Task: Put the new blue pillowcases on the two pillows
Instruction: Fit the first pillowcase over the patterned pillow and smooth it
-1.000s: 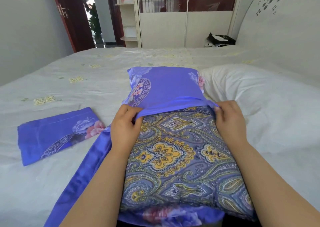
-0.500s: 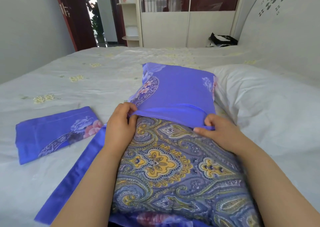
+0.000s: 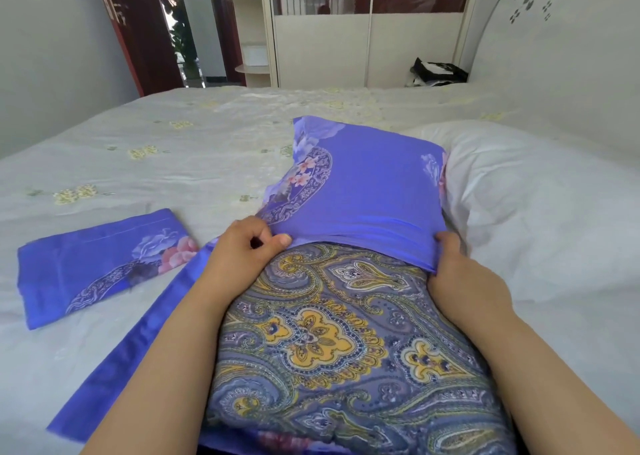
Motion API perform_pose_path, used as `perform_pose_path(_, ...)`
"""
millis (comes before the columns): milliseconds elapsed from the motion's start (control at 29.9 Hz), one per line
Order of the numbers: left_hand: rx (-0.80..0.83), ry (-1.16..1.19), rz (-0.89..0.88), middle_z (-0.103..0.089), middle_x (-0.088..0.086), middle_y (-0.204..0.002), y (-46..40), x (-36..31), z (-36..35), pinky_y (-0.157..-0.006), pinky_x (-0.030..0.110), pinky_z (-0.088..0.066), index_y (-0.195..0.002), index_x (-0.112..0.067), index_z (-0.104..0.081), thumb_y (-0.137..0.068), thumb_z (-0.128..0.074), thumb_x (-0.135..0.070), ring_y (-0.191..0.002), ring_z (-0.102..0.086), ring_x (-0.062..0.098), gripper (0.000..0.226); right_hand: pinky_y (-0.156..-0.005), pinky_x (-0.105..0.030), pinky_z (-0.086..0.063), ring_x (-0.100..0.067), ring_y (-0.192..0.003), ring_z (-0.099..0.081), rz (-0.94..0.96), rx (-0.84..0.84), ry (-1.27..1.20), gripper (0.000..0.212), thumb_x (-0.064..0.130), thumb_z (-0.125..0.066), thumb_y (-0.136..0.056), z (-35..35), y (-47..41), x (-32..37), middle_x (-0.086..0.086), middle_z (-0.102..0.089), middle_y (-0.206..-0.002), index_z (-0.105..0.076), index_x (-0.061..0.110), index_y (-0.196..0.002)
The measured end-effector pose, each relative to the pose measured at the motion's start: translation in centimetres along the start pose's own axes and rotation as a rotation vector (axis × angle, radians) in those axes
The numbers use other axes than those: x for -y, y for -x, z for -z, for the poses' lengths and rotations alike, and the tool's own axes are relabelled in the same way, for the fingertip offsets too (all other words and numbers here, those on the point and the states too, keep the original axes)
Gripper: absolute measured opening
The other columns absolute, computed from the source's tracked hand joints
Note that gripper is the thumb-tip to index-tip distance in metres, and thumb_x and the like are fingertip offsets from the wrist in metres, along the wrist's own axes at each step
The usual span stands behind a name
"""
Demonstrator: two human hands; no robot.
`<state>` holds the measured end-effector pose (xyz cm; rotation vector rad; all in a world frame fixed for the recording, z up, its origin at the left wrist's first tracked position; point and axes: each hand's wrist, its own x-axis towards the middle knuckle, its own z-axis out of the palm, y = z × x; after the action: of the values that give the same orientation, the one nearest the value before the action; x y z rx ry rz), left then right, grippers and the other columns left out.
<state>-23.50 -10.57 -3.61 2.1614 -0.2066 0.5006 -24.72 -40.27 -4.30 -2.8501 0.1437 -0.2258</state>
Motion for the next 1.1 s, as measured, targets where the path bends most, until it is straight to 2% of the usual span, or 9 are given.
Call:
perform_pose_path(100, -0.062, -0.112, 0.109, -0.053, 0.003, -0.109, 0.1, 0.8, 0.4, -0.087, 0.028, -0.037, -0.081, -0.025, -0.056, -0.061, -0.069, -0.068, -0.105, -0.046, 0.012, 0.048, -0.087, -0.042, -0.040, -0.036, -0.111, -0.051, -0.106, 0.107, -0.067, 0.049, 0.037, -0.035, -0.092, -0.2, -0.8, -1.2, -0.018, -0.049, -0.128, -0.028, 0.026, -0.139)
perform_pose_path(234, 0.147, -0.060, 0.565, -0.042, 0.001, -0.141, 0.6, -0.1, 1.9, -0.097, 0.030, -0.032, -0.140, -0.022, -0.032, -0.080, -0.059, -0.057, -0.127, -0.040, 0.019, 0.075, -0.081, -0.031, -0.043, -0.019, -0.091, -0.058, -0.187, 0.375, -0.646, 0.041, 0.062, -0.044, -0.088, 0.8, -1.8, -1.3, 0.003, -0.062, -0.099, -0.061, 0.028, -0.103)
perform_pose_path(334, 0.228, 0.137, 0.508, -0.044, -0.030, -0.097, 0.6, -2.5, 1.8, -0.085, 0.022, -0.032, -0.120, -0.025, -0.043, -0.092, -0.052, -0.038, -0.114, -0.048, 0.014, 0.033, -0.060, -0.026, -0.036, -0.015, -0.068, -0.044, -0.052, 0.249, -0.716, 0.030, 0.039, -0.049, -0.096, 1.1, -2.5, 0.3, 0.006, -0.051, -0.069, -0.052, 0.022, -0.072)
perform_pose_path(434, 0.038, 0.168, 0.415, -0.052, 0.036, -0.088, 0.8, -4.0, 1.3, -0.093, 0.044, -0.036, -0.119, 0.015, -0.050, -0.092, -0.057, -0.022, -0.091, -0.057, 0.035, 0.046, -0.052, -0.031, -0.026, -0.021, -0.066, -0.035, 0.069, -0.079, -0.725, 0.031, 0.033, -0.044, -0.086, 1.5, -3.6, 1.9, -0.002, -0.041, -0.057, -0.043, 0.011, -0.065)
perform_pose_path(501, -0.087, 0.236, 0.310, -0.068, 0.012, -0.066, 0.5, -3.5, 1.5, -0.086, 0.034, -0.043, -0.116, 0.002, -0.056, -0.090, -0.060, -0.016, -0.069, -0.065, 0.010, 0.032, -0.056, -0.035, -0.030, -0.025, -0.067, -0.044, 0.163, -0.228, -0.683, 0.034, 0.033, -0.036, -0.076, 2.1, -4.6, 2.7, -0.008, -0.051, -0.067, -0.053, 0.004, -0.079)
perform_pose_path(601, -0.218, 0.300, 0.224, -0.064, -0.003, -0.110, -1.2, -0.8, 1.3, -0.077, 0.000, -0.041, -0.125, -0.011, -0.051, -0.088, -0.064, -0.015, -0.098, -0.060, 0.001, 0.040, -0.061, -0.038, -0.037, -0.035, -0.073, -0.054, 0.281, -0.365, -0.581, 0.031, 0.038, -0.034, -0.077, 3.2, -7.5, 3.4, -0.020, -0.059, -0.078, -0.050, 0.012, -0.081)
perform_pose_path(801, -0.126, 0.343, 0.288, -0.069, -0.027, -0.082, -3.7, 3.3, -0.8, -0.068, 0.005, -0.044, -0.095, -0.027, -0.061, -0.088, -0.064, -0.009, -0.079, -0.059, -0.015, 0.020, -0.087, -0.034, -0.043, -0.036, -0.113, -0.057, 0.124, 0.053, -0.288, 0.034, 0.026, -0.045, -0.096, 0.6, -15.2, 1.9, -0.023, -0.060, -0.123, -0.063, 0.008, -0.119)
perform_pose_path(935, -0.107, 0.039, 0.607, -0.058, 0.006, -0.126, -4.2, 6.8, -0.5, -0.099, 0.032, -0.040, -0.127, -0.026, -0.054, -0.081, -0.057, -0.056, -0.118, -0.051, 0.025, 0.055, -0.088, -0.037, -0.043, -0.036, -0.111, -0.057, -0.070, 0.114, -0.169, 0.042, 0.038, -0.038, -0.099, -4.3, -14.2, 0.1, -0.021, -0.060, -0.122, -0.063, 0.009, -0.115)
perform_pose_path(1102, -0.308, -0.453, 0.316, -0.039, 0.011, -0.131, -5.0, 4.4, -0.2, -0.096, 0.044, -0.036, -0.134, -0.028, -0.048, -0.081, -0.064, -0.023, -0.117, -0.039, 0.036, 0.055, -0.084, -0.036, -0.041, -0.032, -0.108, -0.058, -0.123, 0.102, -0.061, 0.043, 0.042, -0.040, -0.098, -3.8, -14.7, -0.3, -0.017, -0.061, -0.117, -0.064, 0.007, -0.105)
